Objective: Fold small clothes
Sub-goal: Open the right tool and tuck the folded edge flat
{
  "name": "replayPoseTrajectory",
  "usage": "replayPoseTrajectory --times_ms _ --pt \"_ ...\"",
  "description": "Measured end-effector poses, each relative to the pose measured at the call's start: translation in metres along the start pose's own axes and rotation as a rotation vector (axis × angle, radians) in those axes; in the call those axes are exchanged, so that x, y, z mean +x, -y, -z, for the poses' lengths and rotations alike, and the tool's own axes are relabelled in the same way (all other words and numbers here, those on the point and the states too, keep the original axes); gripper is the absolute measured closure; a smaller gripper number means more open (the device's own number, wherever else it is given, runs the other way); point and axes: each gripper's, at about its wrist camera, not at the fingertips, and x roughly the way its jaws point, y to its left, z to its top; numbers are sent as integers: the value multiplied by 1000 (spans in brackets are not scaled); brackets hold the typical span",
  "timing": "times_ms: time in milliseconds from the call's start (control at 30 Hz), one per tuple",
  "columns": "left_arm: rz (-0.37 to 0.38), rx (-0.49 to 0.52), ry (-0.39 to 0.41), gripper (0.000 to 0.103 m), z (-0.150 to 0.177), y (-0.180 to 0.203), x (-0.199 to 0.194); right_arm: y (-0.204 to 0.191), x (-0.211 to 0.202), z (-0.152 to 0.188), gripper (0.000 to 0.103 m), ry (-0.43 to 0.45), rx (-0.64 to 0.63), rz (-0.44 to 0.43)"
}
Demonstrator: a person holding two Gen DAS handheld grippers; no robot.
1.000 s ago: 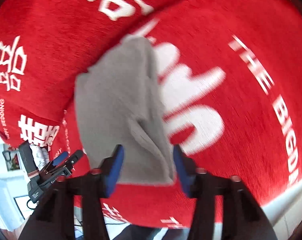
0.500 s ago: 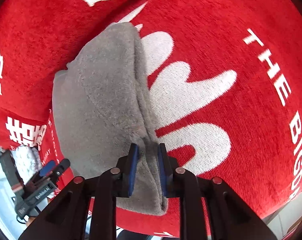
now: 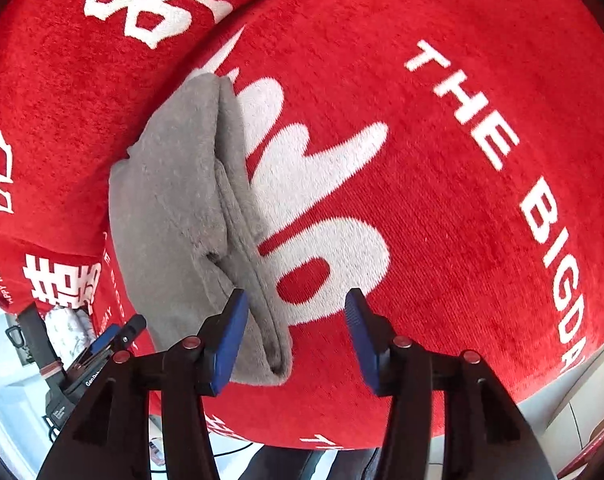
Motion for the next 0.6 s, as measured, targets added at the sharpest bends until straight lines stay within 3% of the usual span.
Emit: replayPoseTrajectory --times_ms 67,167,333,367,600 --pt "2 5 -3 7 0 2 0 -2 5 0 37 -8 -3 -3" --pt "6 8 -24 7 1 6 3 -5 9 1 36 -18 -11 -17" --pt "17 -13 -39 7 3 7 6 -6 9 0 23 -15 -24 -22" --pt "19 -17 -37 0 3 6 6 -6 9 -1 23 -10 -25 -23" --pt "2 -13 -21 0 -3 7 5 -4 8 -7 22 -12 -36 -21"
